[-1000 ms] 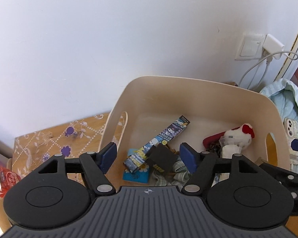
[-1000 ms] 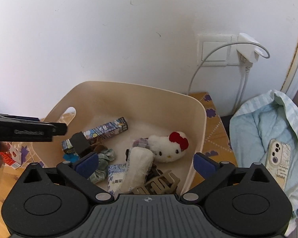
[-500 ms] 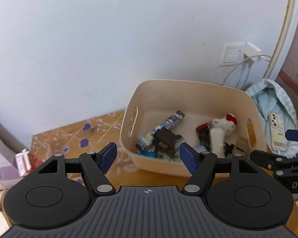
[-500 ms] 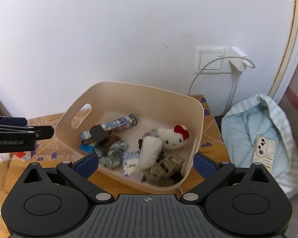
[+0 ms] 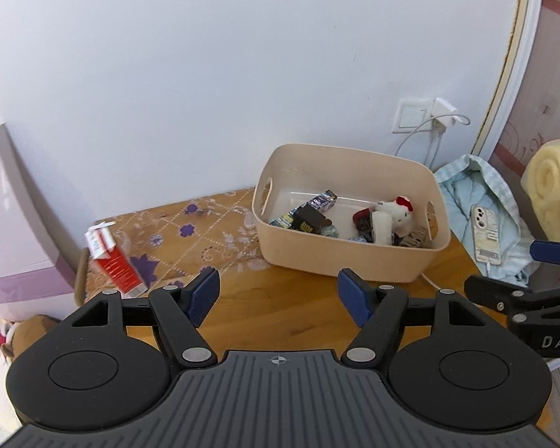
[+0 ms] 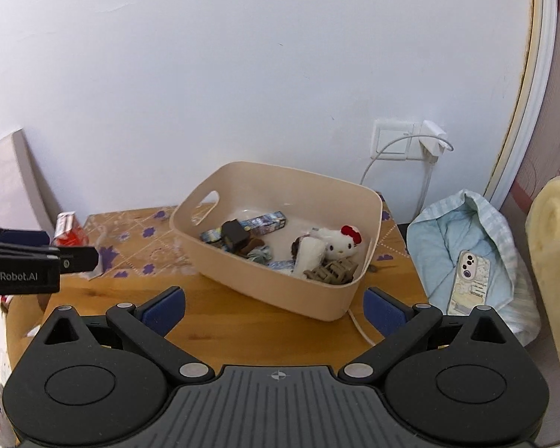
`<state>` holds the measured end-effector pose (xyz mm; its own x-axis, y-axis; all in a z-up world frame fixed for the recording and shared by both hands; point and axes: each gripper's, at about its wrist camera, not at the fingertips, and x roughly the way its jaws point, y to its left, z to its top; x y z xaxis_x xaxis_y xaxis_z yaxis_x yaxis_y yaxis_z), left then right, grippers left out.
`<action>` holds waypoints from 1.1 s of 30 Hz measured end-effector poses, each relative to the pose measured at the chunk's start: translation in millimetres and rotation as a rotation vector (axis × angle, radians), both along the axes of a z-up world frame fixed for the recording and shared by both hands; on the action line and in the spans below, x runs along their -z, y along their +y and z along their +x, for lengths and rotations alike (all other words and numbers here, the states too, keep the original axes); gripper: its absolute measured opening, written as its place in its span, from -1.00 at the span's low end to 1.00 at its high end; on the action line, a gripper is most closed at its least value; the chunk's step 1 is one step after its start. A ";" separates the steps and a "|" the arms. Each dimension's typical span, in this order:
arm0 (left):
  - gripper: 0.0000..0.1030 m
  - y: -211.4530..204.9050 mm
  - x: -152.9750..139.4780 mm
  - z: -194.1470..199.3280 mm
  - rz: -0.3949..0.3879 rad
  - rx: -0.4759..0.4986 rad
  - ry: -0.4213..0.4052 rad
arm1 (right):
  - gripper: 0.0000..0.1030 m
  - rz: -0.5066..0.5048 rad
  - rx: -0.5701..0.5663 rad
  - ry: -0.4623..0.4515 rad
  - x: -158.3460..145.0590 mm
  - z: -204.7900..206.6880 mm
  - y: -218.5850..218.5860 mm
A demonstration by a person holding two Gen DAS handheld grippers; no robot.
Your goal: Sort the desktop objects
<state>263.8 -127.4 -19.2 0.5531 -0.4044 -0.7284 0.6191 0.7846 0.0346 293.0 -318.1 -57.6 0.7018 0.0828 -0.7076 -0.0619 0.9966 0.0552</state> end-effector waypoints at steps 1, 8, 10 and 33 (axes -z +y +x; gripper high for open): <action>0.39 6.8 -3.4 -6.4 -0.005 -0.002 0.001 | 1.00 -0.006 -0.004 -0.005 -2.5 -7.4 2.9; 0.39 55.6 -21.5 -49.6 -0.042 -0.035 -0.004 | 1.00 -0.044 -0.035 -0.063 -25.6 -67.3 25.0; 0.39 67.1 -24.3 -60.1 -0.046 -0.046 -0.012 | 1.00 -0.075 -0.043 -0.090 -33.0 -86.4 32.3; 0.39 174.4 -50.0 -178.1 -0.094 -0.020 -0.076 | 1.00 0.013 -0.033 -0.138 -69.0 -232.6 55.0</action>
<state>85.7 47.0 30.8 0.6138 -0.4572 -0.6435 0.6020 0.7985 0.0069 60.4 -263.1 11.5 0.7888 0.1162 -0.6035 -0.1027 0.9931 0.0570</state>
